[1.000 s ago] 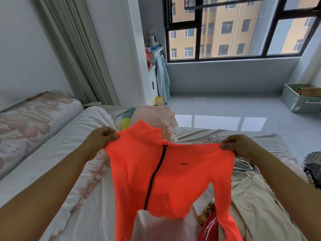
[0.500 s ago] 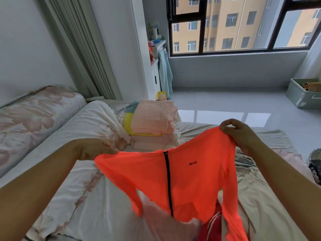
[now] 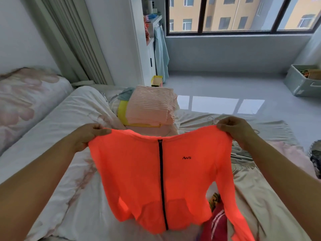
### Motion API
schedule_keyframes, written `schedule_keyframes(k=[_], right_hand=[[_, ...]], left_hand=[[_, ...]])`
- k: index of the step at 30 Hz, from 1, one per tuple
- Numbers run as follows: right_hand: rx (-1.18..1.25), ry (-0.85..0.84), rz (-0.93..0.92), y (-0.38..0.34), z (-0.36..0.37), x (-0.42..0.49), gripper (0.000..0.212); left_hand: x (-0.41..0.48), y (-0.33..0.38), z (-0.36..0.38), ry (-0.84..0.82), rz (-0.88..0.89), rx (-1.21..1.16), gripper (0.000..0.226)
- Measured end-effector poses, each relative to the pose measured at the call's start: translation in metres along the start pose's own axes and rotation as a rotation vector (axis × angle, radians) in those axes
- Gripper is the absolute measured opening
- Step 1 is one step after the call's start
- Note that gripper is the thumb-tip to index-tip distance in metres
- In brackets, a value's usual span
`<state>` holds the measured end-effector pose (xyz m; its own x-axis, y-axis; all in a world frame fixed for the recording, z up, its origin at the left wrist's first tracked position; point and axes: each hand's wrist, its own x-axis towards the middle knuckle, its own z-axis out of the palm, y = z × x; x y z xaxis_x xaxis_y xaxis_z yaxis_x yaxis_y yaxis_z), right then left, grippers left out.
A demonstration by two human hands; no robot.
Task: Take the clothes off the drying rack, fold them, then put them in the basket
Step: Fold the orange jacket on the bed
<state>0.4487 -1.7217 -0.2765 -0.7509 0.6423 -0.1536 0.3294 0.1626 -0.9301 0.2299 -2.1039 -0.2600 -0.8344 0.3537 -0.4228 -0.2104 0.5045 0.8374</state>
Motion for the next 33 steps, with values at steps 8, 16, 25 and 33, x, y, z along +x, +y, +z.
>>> schedule_keyframes(k=[8, 16, 25, 33], right_hand=[[0.063, 0.192, -0.138, -0.054, 0.034, 0.094, 0.022], [0.253, 0.184, -0.21, -0.109, 0.034, 0.144, 0.011], [0.006, -0.035, -0.037, 0.009, 0.076, 0.109, 0.018], [-0.254, -0.308, 0.256, 0.228, 0.138, 0.055, 0.017]], left_hand=[[0.114, 0.065, -0.021, 0.053, 0.173, -0.132, 0.021], [0.174, 0.135, -0.072, 0.025, 0.392, -0.258, 0.017], [0.174, -0.005, -0.045, -0.113, 0.191, -0.02, 0.015], [0.168, -0.229, 0.04, -0.226, -0.159, 0.113, 0.024]])
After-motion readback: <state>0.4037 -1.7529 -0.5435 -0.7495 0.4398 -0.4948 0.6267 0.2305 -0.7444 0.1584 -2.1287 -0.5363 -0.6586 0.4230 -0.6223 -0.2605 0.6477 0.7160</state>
